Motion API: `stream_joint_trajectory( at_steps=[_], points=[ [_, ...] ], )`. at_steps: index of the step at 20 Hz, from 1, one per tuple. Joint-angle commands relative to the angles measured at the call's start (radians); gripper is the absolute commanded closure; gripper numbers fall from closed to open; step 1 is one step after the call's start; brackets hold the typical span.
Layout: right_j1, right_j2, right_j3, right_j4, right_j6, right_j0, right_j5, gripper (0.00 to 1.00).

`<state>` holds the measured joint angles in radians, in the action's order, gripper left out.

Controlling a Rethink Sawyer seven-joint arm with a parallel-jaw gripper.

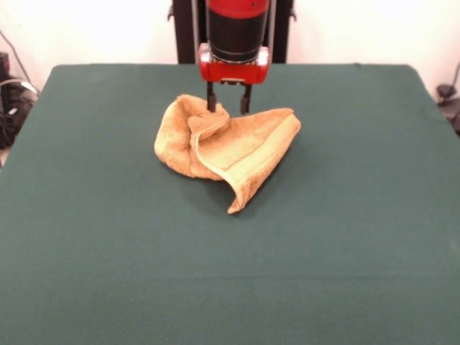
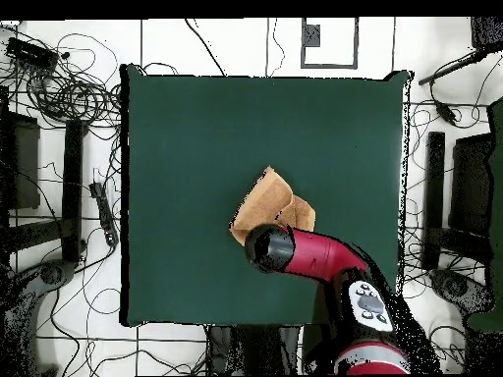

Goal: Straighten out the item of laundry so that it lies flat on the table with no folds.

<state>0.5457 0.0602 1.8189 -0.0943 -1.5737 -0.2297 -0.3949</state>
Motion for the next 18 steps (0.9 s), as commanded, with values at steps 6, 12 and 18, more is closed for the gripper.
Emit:
stream_joint_trajectory(
  at_steps=[6, 12, 18],
  points=[
    [0.13, -0.072, -0.034, 0.009, -0.099, 0.068, -0.119, 0.0],
    [0.215, -0.074, -0.015, 0.029, -0.102, 0.074, -0.206, 0.0],
    [0.214, -0.08, -0.009, 0.017, -0.107, 0.068, -0.185, 0.0]
  ],
)
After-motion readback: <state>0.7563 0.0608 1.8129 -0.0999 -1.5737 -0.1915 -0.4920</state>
